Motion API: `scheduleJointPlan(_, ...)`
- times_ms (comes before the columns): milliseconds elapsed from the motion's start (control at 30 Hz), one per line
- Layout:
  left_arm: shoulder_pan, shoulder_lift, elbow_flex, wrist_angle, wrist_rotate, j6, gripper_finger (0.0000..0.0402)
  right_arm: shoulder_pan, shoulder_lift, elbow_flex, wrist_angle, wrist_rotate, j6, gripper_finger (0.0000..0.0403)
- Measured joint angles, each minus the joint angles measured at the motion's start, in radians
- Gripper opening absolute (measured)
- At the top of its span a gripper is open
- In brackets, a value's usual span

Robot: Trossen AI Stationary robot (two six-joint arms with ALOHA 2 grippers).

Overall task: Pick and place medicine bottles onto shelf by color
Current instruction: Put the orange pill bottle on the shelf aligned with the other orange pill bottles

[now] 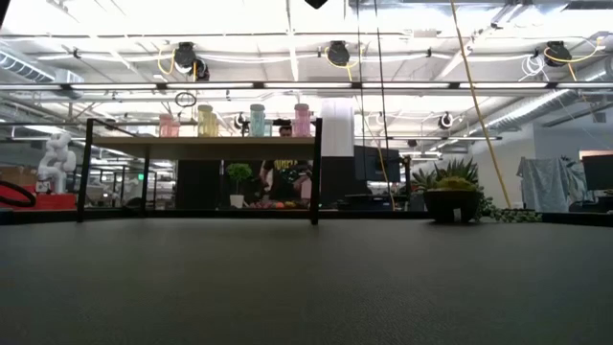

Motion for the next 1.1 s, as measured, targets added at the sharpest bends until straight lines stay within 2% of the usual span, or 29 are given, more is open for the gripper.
scheduleJointPlan(133,0.003,-0.005,0.000,-0.002,0.000,0.000,0.0312,-0.015,-0.001,-0.033,0.036,-0.051,-0.011,0.0194)
scheduleJointPlan(367,0.007,-0.006,0.000,-0.002,-0.011,0.023,0.0312,-0.064,-0.021,-0.053,0.060,-0.099,-0.021,0.0120)
scheduleJointPlan(467,0.020,-0.006,0.000,0.000,-0.015,0.029,0.0312,-0.110,-0.061,-0.054,0.074,-0.120,-0.013,0.0101)
scheduleJointPlan(733,0.055,-0.006,0.000,0.068,-0.017,0.179,0.0312,-0.327,-0.270,-0.054,0.092,-0.155,0.159,0.0123)
scheduleJointPlan(900,0.062,-0.006,0.000,0.102,-0.017,0.298,0.0312,-0.463,-0.392,-0.054,0.170,-0.164,0.167,0.0117)
scheduleJointPlan(1100,0.061,-0.006,0.000,0.100,-0.017,0.436,0.0312,-0.619,-0.476,-0.054,0.221,-0.250,0.148,0.0117)
